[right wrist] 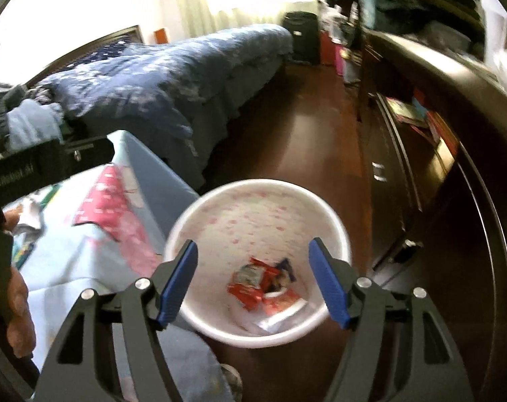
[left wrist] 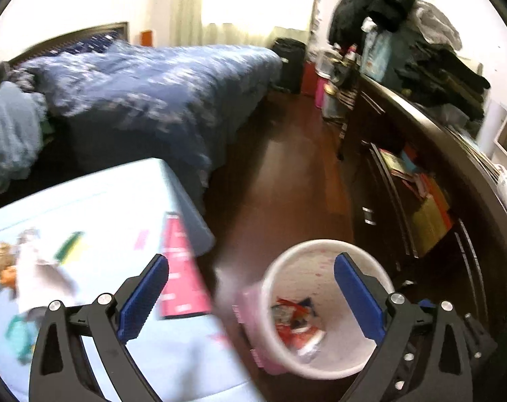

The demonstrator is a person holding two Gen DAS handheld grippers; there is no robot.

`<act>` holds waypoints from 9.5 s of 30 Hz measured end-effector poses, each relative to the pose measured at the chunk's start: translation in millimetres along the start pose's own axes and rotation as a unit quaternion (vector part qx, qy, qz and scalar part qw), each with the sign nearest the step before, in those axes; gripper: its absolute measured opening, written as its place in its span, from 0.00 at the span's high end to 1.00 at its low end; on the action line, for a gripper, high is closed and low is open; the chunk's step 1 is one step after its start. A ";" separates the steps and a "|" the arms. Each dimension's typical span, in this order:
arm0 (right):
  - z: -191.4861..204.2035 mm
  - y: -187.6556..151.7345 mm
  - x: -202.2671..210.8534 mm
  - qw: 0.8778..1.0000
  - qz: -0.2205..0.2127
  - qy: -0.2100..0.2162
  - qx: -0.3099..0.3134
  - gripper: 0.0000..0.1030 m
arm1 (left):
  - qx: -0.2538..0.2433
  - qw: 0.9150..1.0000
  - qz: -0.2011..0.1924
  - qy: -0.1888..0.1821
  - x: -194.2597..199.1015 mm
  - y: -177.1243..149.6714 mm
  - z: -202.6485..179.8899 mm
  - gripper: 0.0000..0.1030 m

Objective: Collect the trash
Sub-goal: 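Return to the table and grasp the white paper with the left tool, then grasp the teal soap dish with the right tool while left tool holds paper, then carry paper and soap dish to the wastebasket and open both tools, then move both tools back over the table toward the remaining items, then grasp the orange toy figure with left tool while right tool grasps candy stick tube, then carry both items over the wastebasket and open both tools to drop them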

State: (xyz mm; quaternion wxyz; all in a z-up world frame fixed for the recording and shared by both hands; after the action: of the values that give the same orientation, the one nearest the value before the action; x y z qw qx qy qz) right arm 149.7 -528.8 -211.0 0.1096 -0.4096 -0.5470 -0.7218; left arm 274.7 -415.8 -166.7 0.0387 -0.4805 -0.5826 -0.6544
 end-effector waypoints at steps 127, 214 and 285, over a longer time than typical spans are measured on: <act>230.2 -43.8 51.9 0.965 0.045 0.206 0.157 0.46 | 0.077 0.989 -0.093 0.086 184.1 -39.2 159.9 0.98; 205.4 -18.3 46.3 0.973 -0.001 0.158 0.166 0.22 | 0.133 0.971 -0.006 0.198 84.1 -58.1 276.4 0.04; 279.4 -51.4 26.1 0.953 0.059 0.192 0.226 0.20 | 0.146 0.970 -0.053 0.186 178.9 -77.6 273.2 0.72</act>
State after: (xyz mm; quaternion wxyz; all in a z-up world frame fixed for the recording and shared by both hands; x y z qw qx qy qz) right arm 233.6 -256.1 -210.0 0.3441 -0.2596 -0.6394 -0.6367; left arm 291.0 -81.5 -140.8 0.1811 -0.3082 -0.6788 -0.6414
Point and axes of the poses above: each gripper's, at about its wrist camera, not at the fingertips, and x roughly against the way its jaws point, z to its left, y to its top, the point moved 9 cm from there along -x, roughly the way its jaws point, and after that the axes turned 5 degrees about -y, right-handed, at the moved point
